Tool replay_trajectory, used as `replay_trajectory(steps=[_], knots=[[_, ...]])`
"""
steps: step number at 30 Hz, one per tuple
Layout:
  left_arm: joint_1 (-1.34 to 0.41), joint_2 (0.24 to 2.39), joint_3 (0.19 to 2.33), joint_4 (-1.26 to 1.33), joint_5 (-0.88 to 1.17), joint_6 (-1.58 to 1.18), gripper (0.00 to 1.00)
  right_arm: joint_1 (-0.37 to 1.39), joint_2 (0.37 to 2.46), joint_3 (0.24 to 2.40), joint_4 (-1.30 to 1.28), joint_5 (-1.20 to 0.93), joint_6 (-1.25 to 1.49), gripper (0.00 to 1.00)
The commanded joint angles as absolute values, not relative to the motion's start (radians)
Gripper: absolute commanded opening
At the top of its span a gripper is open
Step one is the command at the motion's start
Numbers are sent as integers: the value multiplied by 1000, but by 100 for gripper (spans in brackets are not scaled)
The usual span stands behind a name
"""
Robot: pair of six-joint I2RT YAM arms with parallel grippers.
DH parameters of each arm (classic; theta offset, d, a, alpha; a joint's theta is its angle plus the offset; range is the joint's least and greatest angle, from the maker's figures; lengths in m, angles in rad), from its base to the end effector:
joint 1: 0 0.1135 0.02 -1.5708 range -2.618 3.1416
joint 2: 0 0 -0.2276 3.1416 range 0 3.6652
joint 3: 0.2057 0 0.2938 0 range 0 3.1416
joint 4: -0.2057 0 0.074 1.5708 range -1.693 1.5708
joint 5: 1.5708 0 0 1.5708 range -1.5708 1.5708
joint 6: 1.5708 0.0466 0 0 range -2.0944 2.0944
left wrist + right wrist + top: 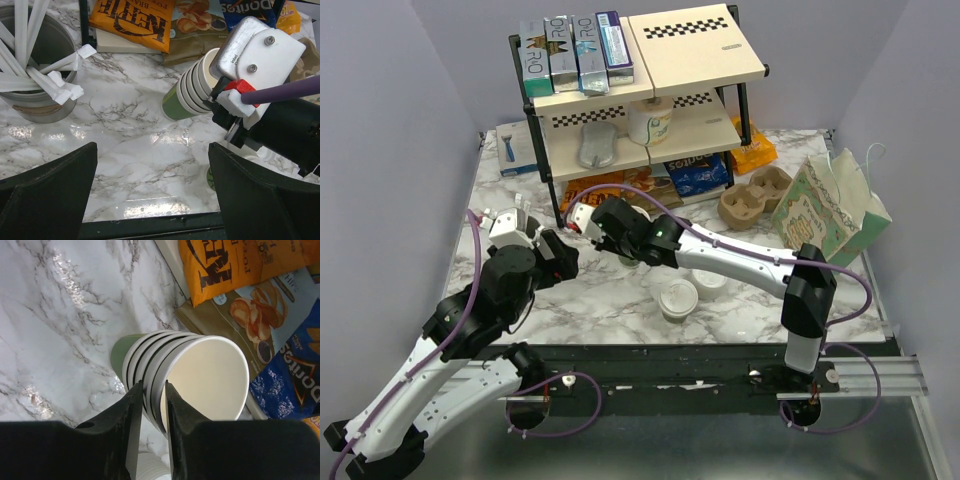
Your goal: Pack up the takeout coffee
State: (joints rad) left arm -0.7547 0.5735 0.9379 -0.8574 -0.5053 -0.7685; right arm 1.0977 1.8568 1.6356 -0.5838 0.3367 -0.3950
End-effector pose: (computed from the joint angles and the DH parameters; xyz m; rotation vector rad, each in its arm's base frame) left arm 0.1446 -0.1050 0.3412 -0.3230 2.0009 -0.4522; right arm 0.2232 0.4022 0.2423 -1.4549 1.8065 -0.0485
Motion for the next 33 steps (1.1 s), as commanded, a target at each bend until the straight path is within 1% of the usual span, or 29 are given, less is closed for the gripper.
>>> replay_trajectory(steps=[1, 5, 8, 12, 15, 16, 17, 18, 19, 20, 22, 23, 24, 26, 27, 29, 30, 31, 33], knots=[[-758, 580, 945, -854, -508, -773, 99, 1091, 1864, 1671, -554, 385, -411, 37], [-758, 583, 940, -850, -505, -775, 99, 1089, 1830, 1672, -554, 399, -371, 51], [-758, 587, 943, -848, -502, -775, 99, 1089, 1798, 1666, -554, 359, -354, 56], [-758, 586, 942, -842, -480, -773, 99, 1091, 1746, 1658, -555, 319, -296, 61], [-758, 597, 946, -838, -450, -769, 99, 1089, 1703, 1664, -594, 305, -217, 69], [-758, 600, 950, -838, -436, -770, 99, 1089, 1666, 1651, -601, 299, -195, 71], [-758, 601, 948, -836, -433, -770, 99, 1091, 1645, 1638, -603, 296, -172, 78], [-758, 600, 948, -836, -428, -773, 99, 1089, 1619, 1625, -601, 293, -120, 79], [-758, 595, 946, -833, -414, -773, 99, 1091, 1594, 1608, -607, 291, -94, 85], [-758, 594, 943, -831, -404, -772, 99, 1091, 1535, 1571, -607, 291, -68, 86], [-758, 592, 930, -824, -384, -772, 99, 1091, 1471, 1514, -615, 269, -2, 94], [-758, 594, 922, -819, -353, -772, 99, 1091, 1391, 1484, -612, 258, 43, 97], [-758, 597, 913, -804, -336, -773, 99, 1091, 1353, 1400, -612, 249, 67, 98], [-758, 604, 884, -787, -286, -772, 99, 1091, 1266, 1307, -612, 226, 150, 98], [-758, 606, 876, -773, -279, -775, 99, 1091, 1177, 1213, -614, 216, 191, 98], [-758, 607, 859, -765, -273, -779, 99, 1091, 1099, 1103, -617, 147, 221, 98], [-758, 609, 856, -752, -270, -779, 99, 1089, 1025, 1056, -621, 124, 260, 98], [-758, 606, 850, -743, -268, -778, 99, 1091, 997, 967, -633, 73, 282, 98], [-758, 609, 847, -723, -264, -767, 99, 1091, 950, 901, -656, 58, 339, 98]])
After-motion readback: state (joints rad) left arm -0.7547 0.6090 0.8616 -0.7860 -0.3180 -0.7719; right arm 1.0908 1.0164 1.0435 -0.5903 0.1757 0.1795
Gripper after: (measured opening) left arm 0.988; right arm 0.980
